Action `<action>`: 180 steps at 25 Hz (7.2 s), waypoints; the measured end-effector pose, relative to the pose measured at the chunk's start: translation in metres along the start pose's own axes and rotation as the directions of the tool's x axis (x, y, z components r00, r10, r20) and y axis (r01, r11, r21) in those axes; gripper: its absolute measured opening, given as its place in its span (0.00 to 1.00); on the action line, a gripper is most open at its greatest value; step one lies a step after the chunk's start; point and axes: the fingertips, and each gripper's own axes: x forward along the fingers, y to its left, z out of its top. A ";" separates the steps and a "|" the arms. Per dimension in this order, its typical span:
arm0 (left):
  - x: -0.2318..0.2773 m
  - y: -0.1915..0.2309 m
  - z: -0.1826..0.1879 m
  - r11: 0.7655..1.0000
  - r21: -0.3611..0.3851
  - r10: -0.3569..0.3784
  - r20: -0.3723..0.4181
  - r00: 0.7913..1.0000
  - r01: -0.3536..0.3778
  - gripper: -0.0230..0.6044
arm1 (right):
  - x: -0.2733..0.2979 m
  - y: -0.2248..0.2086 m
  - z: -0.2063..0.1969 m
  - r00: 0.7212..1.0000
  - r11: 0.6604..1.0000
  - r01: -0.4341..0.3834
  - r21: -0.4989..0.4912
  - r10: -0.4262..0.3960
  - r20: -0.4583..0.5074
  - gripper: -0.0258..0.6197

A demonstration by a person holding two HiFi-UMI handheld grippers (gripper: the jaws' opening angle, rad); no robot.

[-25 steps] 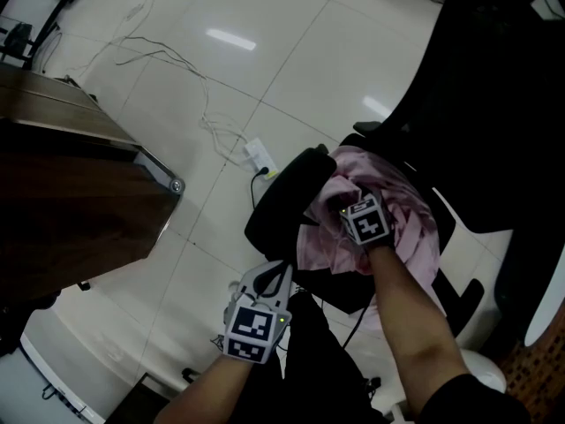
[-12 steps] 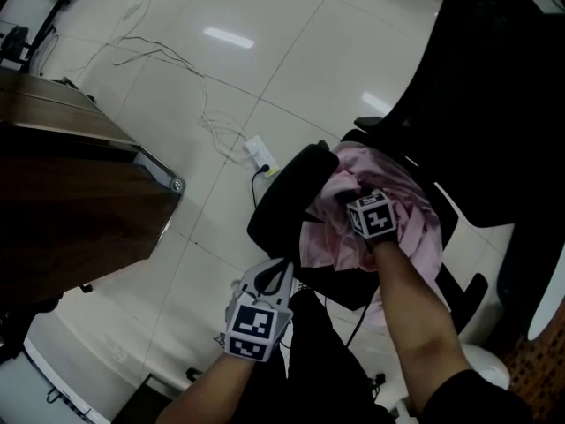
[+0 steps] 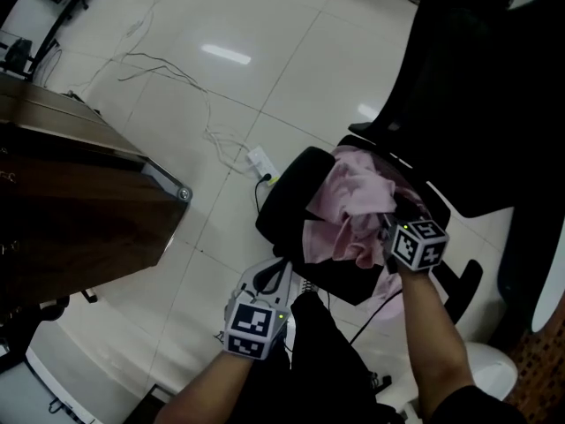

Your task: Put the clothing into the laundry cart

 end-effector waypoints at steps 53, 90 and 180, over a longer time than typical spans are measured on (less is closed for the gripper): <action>-0.516 0.165 -0.053 0.859 -0.282 0.512 0.501 0.697 -0.428 0.04 | -0.273 0.645 0.205 0.600 0.655 -0.663 -0.364 0.755 0.266 0.20; -0.730 0.284 0.016 0.610 -0.434 0.760 0.557 0.334 -0.663 0.04 | -0.261 0.966 0.373 0.236 0.245 -0.798 -0.551 0.968 0.090 0.20; -0.625 0.202 -0.035 0.745 -0.329 0.662 0.475 0.580 -0.581 0.04 | -0.168 0.758 0.103 0.664 0.529 -0.719 -0.451 0.713 -0.223 0.05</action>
